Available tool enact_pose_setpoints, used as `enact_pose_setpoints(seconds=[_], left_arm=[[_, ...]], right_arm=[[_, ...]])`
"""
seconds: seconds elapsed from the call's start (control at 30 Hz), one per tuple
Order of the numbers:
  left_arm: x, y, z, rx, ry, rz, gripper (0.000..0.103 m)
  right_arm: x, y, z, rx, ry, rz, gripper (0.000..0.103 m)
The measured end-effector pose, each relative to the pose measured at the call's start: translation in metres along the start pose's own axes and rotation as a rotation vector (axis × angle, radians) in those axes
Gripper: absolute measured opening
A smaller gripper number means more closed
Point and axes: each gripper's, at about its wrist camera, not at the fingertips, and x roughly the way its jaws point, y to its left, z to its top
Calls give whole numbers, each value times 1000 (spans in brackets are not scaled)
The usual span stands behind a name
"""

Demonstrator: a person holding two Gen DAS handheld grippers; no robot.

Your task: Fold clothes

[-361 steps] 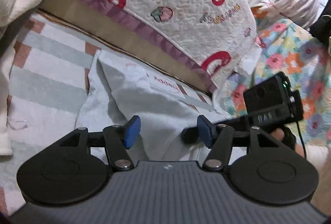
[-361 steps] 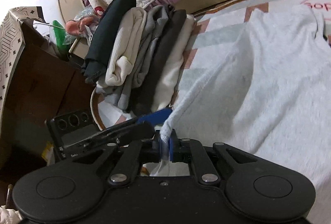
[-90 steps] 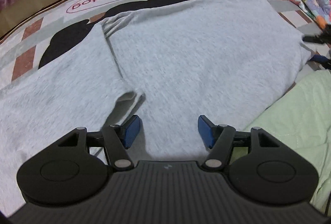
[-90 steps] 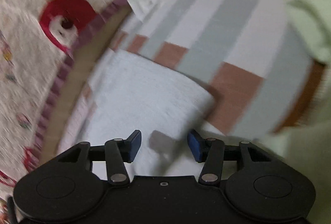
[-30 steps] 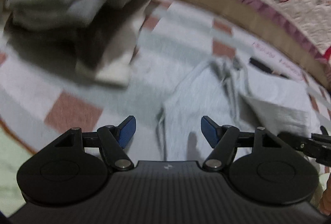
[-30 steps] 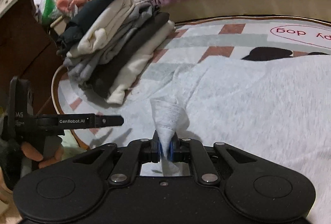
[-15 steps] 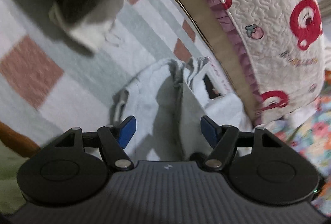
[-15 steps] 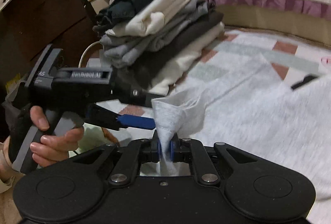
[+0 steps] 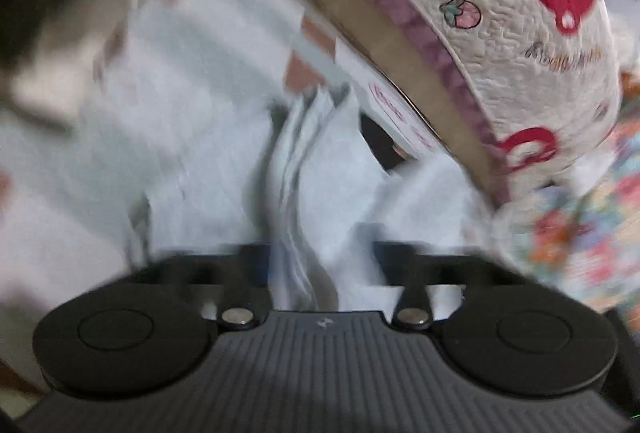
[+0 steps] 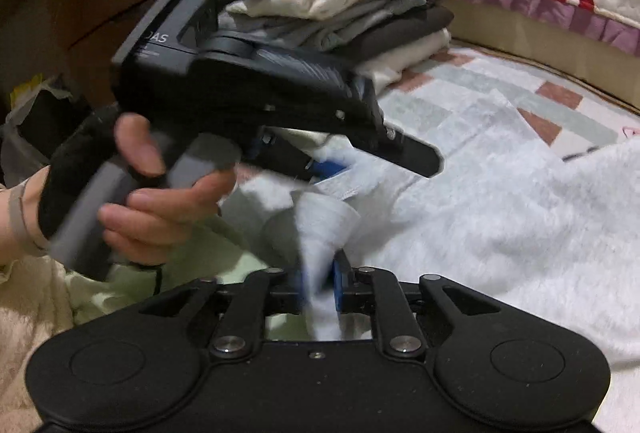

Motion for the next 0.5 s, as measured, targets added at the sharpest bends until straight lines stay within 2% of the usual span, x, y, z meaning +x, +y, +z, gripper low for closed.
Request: enact_pose_setpoints(seconds=[0.03,0.07,0.1,0.17,0.23,0.3,0.37,0.43,0.5], left_arm=[[-4,-8,-1,50,-25,24,3],[-8,-15,-2,98,-52,48,3],[-19,-21,0,111,-93,51,3],[-42,-31,2,151,-192,73,3],[-56,-37,1,194,-258,135,3],[-50,-27,-4,163,-218,175,3],[-32,-8,-7,94,-115,228,3],[-22,5,-7,50,-67,260,3],[-21,3,-2,83,-72,267,4]], right_arm=[[-7,-1,-3,-14,19,-6,43],[-18,-5,-6,-33,23,-30,43],[-31,-10,-9,-38,12,-66,46],[-62,-28,-17,9,-18,-208,56],[-87,-48,-27,68,-25,-339,57],[-102,-60,-42,30,52,-438,57],[-107,-61,-60,-53,140,-534,58],[-110,-61,-73,-65,176,-564,58],[-112,-59,-78,-37,165,-565,58]])
